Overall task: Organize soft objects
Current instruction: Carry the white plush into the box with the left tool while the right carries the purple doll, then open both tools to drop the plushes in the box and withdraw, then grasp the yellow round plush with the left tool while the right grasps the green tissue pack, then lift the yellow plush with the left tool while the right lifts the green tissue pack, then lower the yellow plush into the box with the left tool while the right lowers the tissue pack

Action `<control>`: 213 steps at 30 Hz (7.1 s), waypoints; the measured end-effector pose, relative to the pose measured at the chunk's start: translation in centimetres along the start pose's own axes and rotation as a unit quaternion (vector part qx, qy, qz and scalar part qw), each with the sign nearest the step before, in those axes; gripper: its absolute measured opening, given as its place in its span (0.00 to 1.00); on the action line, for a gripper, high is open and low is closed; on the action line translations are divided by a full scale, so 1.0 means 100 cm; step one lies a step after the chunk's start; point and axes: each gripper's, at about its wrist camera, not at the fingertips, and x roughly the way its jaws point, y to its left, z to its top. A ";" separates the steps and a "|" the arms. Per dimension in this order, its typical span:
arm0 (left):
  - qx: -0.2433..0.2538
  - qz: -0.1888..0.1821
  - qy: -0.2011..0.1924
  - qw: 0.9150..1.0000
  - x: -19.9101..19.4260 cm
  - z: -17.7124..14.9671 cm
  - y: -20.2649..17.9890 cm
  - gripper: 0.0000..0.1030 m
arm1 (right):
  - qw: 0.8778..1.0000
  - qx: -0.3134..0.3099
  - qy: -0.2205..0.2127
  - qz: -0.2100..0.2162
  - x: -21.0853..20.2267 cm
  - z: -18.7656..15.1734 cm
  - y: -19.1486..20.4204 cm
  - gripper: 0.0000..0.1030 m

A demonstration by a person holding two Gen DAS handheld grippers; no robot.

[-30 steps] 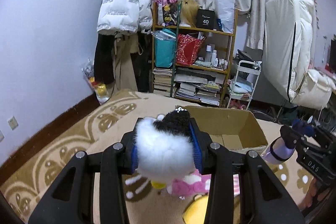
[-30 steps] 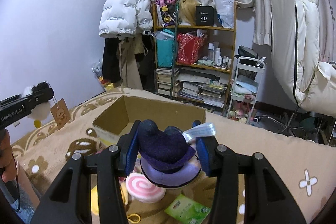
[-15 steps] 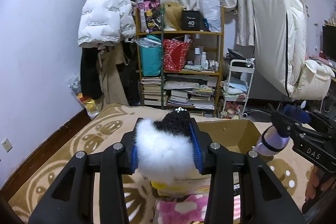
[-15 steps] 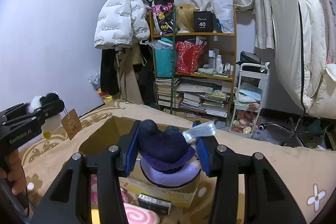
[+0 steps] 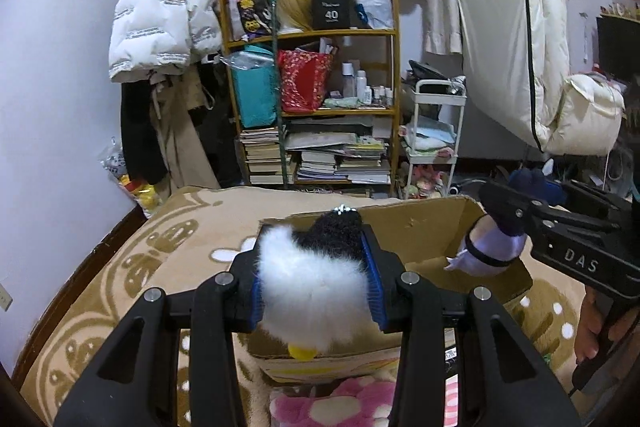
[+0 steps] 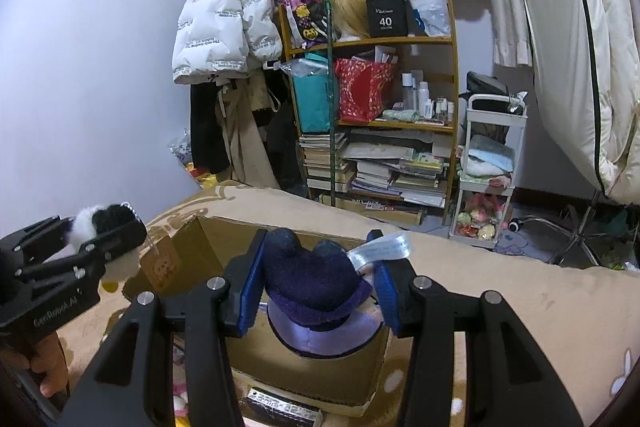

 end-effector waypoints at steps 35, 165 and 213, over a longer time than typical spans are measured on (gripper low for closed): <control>-0.037 0.026 0.096 0.994 0.009 -0.014 0.014 0.97 | 0.997 0.058 0.051 0.027 -0.002 -0.015 -0.012 0.95; -0.015 0.039 0.076 0.996 -0.088 -0.047 0.002 0.73 | 0.995 0.076 0.060 0.001 -0.078 -0.043 -0.012 0.80; -0.022 0.002 0.033 0.999 0.016 -0.002 0.020 0.74 | 0.999 0.024 0.018 -0.013 0.007 -0.004 -0.010 0.80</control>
